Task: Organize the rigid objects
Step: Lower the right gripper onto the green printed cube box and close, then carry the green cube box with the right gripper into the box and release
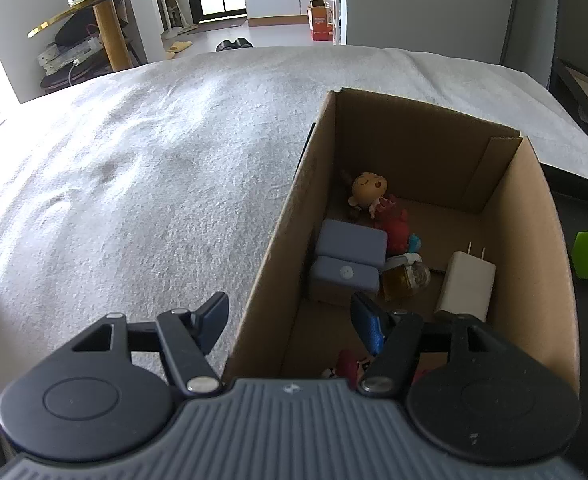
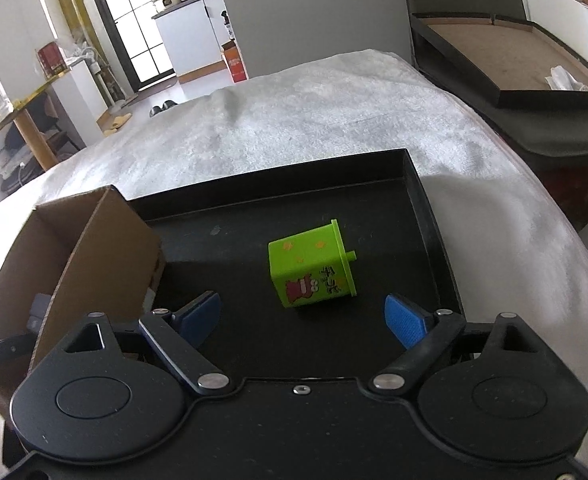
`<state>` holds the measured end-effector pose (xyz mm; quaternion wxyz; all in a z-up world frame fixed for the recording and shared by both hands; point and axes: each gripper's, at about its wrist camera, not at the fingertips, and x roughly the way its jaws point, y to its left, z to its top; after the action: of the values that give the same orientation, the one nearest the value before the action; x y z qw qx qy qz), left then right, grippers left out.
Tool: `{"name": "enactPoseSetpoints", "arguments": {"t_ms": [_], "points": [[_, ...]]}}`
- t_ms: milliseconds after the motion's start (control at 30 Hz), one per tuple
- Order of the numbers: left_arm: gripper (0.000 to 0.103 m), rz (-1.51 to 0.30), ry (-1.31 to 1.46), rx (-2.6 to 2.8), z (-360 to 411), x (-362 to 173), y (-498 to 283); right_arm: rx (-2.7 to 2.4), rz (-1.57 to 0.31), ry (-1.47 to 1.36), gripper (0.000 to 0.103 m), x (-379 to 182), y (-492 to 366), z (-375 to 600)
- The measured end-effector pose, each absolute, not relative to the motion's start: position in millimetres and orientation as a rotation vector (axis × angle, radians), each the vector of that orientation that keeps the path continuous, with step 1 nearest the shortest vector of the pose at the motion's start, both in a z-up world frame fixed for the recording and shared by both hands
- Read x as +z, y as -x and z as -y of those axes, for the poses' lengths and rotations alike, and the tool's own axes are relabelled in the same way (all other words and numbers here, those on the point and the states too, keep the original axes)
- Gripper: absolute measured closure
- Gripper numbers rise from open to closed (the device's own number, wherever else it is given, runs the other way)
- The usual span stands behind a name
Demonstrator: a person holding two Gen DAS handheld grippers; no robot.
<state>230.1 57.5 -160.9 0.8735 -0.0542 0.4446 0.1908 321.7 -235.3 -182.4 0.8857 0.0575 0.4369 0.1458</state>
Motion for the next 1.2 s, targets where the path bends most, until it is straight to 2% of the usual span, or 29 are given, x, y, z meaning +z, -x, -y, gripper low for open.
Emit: {"name": "enactPoseSetpoints", "arguments": {"t_ms": [133, 433, 500, 533, 1200], "points": [[0.037, -0.924, 0.112, 0.399, -56.0, -159.4, -231.8, 0.294, -0.9, -0.084, 0.015, -186.8, -331.0, 229.3], [0.037, -0.927, 0.112, 0.403, -56.4, -160.5, -234.4, 0.3, -0.9, -0.015, 0.023, -196.4, -347.0, 215.6], [0.037, -0.924, 0.115, 0.406, -57.7, -159.6, -233.9, 0.305, -0.905, 0.024, 0.045, -197.7, -348.7, 210.8], [0.037, -0.923, 0.116, 0.407, -58.3, -159.3, -233.5, 0.307, -0.91, 0.045, 0.053, -197.4, -349.4, 208.9], [0.037, -0.89, 0.165, 0.392, -71.0, -149.0, -215.1, 0.397, -0.806, -0.013, 0.054, -121.2, -318.2, 187.5]]}}
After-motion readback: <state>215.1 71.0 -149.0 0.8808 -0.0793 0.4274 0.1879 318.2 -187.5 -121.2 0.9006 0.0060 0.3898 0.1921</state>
